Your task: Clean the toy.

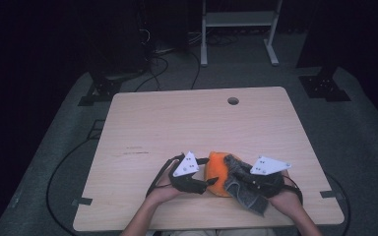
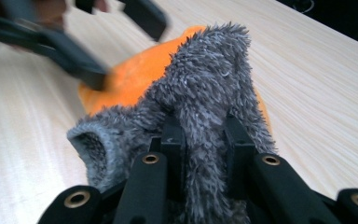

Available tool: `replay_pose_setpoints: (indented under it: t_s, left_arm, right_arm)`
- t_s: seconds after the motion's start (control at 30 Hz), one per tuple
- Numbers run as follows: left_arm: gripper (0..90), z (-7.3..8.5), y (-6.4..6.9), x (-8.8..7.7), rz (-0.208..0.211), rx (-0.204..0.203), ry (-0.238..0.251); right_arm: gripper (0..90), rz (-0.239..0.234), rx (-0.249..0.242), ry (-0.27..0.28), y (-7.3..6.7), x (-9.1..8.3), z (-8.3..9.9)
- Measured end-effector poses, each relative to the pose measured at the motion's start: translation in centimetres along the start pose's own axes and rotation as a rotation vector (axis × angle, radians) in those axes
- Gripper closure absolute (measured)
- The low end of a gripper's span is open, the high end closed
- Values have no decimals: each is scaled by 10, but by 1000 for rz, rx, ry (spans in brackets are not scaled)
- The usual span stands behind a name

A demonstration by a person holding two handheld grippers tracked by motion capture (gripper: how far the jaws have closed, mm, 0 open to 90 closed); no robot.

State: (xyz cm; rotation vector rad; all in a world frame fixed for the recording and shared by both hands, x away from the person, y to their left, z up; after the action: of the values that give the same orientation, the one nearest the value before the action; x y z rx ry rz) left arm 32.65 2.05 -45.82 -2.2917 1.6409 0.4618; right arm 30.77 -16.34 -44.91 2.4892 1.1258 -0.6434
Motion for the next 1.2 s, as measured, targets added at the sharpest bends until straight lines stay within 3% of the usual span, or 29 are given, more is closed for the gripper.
replay_pose_setpoints:
  t_s: [0.07, 0.13, 0.27, 0.4, 0.5, 0.6, 0.7, 0.8, 0.87, 0.9, 1.0, 1.07, 1.1, 1.17, 1.2]
  left_arm:
    - [310, 6, 3, 2, 23, 40, -48]
    - [344, 11, 5, 8, 4, 69, -85]
    - [403, 9, 7, 15, -33, 78, -81]
    - [405, 4, 9, 14, -50, 106, -67]
    - [392, 0, 11, 13, -62, 136, -34]
    - [418, -3, 12, 16, -70, 154, -45]
    - [442, -2, 12, 18, -85, 136, -71]
    - [455, 1, 11, 19, -90, 120, -76]
    - [464, 1, 10, 19, -100, 134, -94]
    - [459, 1, 12, 20, -98, 141, -81]
    - [386, -10, 16, 18, -107, 158, 39]
    - [397, -14, 16, 19, -122, 174, 61]
    - [417, -14, 17, 21, -109, 175, 51]
    - [477, -10, 17, 25, -131, 227, -4]
    - [507, -9, 17, 26, -130, 221, -15]
  right_arm:
    - [734, 7, 8, 0, 5, 0, 3]
    - [734, 16, 35, 2, 12, 1, 8]
    - [732, 46, 97, -7, 32, -3, 20]
    - [732, 112, 106, -57, 43, -11, 31]
    - [733, 89, 81, 3, 35, -24, 18]
    - [733, 8, 42, 74, 13, -30, -2]
    - [730, -7, -19, 51, -4, -19, -6]
    - [730, 12, -32, 28, 0, -11, 1]
    - [730, 51, -32, 9, 9, -11, 6]
    - [730, 65, -15, 9, 14, -12, 9]
    - [730, 63, 39, 16, 24, -17, 15]
    - [730, 45, 51, 21, 23, -16, 16]
    - [730, 42, 43, 22, 21, -15, 16]
    - [729, 40, 17, 18, 18, -12, 14]
    - [728, 40, 12, 12, 17, -11, 13]
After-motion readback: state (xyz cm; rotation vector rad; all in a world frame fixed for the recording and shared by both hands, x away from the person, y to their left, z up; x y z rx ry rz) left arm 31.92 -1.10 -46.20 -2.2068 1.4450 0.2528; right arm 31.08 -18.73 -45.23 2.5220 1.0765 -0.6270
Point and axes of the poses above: each handheld gripper's, and its own axes: x roughly forward along the jaws, z roughly out of its underside, y roughly to its right, the point moved 6 cm from there along x, roughly forward along the jaws, and after that the axes turned 1 degree about y, right-handed, at the moved point
